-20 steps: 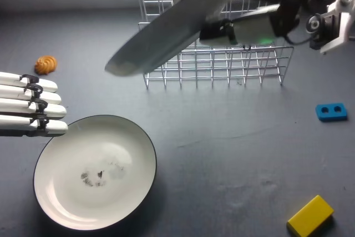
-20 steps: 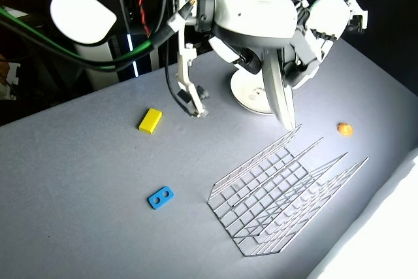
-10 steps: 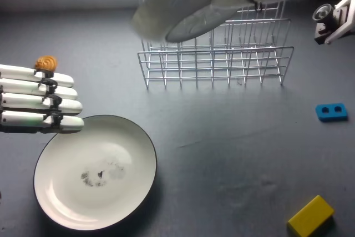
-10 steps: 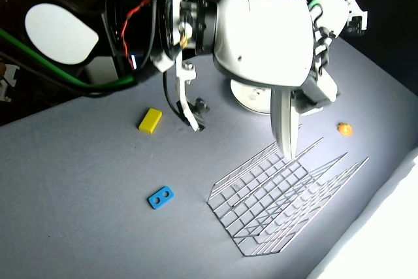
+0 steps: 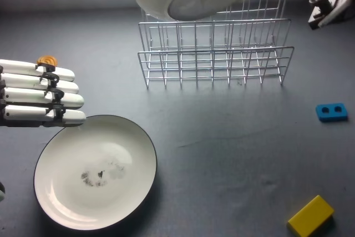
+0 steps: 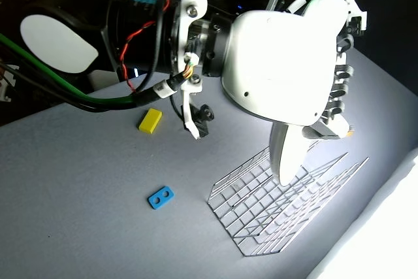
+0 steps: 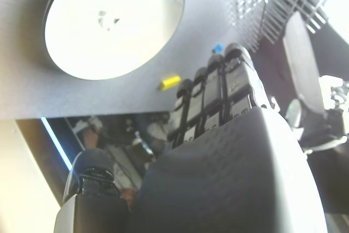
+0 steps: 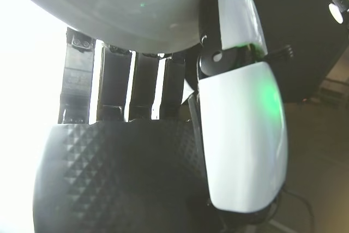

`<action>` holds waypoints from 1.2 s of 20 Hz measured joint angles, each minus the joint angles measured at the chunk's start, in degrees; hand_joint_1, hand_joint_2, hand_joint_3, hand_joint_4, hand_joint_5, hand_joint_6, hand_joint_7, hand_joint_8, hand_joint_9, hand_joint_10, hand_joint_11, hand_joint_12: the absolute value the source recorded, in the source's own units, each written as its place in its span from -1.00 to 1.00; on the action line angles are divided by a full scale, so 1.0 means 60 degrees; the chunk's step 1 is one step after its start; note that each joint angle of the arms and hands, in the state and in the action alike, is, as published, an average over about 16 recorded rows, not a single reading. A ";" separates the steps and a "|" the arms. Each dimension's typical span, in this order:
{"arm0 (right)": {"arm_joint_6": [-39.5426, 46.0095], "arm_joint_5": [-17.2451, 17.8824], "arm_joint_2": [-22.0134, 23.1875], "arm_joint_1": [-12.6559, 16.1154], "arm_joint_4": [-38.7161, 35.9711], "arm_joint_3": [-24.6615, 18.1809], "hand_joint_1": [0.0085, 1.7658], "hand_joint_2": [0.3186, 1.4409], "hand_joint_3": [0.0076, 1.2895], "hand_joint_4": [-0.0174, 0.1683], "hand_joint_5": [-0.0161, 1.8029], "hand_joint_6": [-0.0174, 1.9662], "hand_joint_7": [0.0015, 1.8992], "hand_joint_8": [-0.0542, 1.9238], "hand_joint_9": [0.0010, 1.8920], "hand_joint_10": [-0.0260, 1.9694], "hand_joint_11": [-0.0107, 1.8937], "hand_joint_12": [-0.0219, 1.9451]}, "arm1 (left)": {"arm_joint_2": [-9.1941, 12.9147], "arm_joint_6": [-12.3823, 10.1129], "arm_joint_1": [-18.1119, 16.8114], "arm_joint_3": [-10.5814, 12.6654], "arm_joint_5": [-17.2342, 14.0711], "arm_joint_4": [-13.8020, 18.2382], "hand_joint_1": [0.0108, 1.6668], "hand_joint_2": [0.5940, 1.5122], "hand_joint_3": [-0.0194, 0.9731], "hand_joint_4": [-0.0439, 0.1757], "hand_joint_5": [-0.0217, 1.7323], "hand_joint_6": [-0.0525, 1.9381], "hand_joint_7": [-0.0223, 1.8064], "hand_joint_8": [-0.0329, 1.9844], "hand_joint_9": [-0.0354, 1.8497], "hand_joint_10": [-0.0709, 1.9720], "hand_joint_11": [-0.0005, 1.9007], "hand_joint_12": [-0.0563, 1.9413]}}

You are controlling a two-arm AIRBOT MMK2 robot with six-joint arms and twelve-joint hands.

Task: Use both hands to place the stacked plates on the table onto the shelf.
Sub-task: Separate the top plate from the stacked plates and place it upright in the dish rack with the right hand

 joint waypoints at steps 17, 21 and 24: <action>-0.0283 -0.0910 -0.0724 -0.0246 0.1802 0.1241 0.38 0.22 -1.00 -0.69 0.07 -0.02 0.14 -0.11 0.29 -0.83 -0.25 0.25 | -0.0001 0.0000 0.0012 0.0004 0.0200 0.0193 -0.99 0.15 -0.92 -0.55 -0.95 -0.93 -0.96 -0.98 -0.94 -0.92 -0.98 -0.96; -0.0280 -0.1029 -0.0923 -0.0460 0.2086 0.1574 0.38 0.24 -1.00 -0.69 0.07 -0.03 0.15 -0.11 0.30 -0.83 -0.24 0.25 | -0.0013 0.0000 0.0026 0.0020 0.0225 0.0214 -0.99 0.15 -0.92 -0.55 -0.95 -0.93 -0.96 -0.98 -0.94 -0.92 -0.98 -0.95; -0.0271 -0.1077 -0.1063 -0.0632 0.2185 0.1811 0.38 0.26 -1.00 -0.69 0.07 -0.03 0.15 -0.11 0.30 -0.83 -0.24 0.25 | -0.0022 0.0000 0.0037 0.0033 0.0267 0.0228 -0.99 0.15 -0.92 -0.55 -0.95 -0.93 -0.96 -0.98 -0.94 -0.92 -0.98 -0.96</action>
